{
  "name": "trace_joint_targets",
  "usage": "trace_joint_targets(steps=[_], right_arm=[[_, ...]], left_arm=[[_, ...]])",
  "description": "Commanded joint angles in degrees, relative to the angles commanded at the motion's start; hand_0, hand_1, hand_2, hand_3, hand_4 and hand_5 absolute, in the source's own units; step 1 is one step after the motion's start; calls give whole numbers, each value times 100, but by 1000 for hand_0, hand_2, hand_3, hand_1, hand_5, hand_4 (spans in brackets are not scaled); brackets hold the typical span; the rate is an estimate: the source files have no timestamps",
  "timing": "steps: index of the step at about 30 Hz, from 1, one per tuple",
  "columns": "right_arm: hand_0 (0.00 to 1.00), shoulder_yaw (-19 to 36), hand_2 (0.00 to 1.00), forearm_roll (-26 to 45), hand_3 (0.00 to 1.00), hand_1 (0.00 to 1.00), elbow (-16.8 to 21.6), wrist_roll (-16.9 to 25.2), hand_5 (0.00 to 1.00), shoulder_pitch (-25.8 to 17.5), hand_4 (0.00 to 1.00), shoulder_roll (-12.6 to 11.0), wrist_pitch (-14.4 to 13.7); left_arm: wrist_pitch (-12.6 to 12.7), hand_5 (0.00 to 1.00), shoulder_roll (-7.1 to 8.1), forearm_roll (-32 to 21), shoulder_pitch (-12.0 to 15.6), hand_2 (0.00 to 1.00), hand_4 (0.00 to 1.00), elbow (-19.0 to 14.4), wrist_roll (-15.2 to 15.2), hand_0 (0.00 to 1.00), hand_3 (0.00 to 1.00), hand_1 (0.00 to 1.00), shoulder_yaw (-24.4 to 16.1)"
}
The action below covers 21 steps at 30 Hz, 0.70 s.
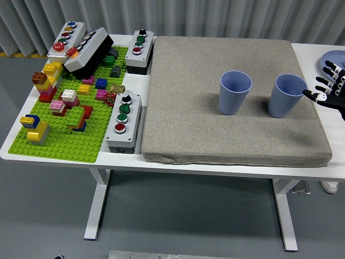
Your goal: Pick cup pour cup place
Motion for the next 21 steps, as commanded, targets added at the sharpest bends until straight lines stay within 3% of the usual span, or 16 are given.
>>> trace_joint_targets(steps=[10, 18, 21], right_arm=[[931, -160, 998, 96, 998, 930, -169, 556, 225, -300, 872, 146, -242], [930, -456, 998, 255, 998, 925, -474, 1240, 227, -272, 869, 234, -809], [930, -537, 998, 284, 998, 925, -578, 1310, 227, -267, 869, 276, -889]], left_arm=[[-16, 998, -10, -22, -3, 825, 534, 0, -3, 814, 749, 775, 66], [-27, 998, -17, -66, -25, 820, 534, 0, -18, 814, 747, 774, 171], [-25, 998, -22, -94, -30, 820, 534, 0, -20, 814, 747, 774, 208]])
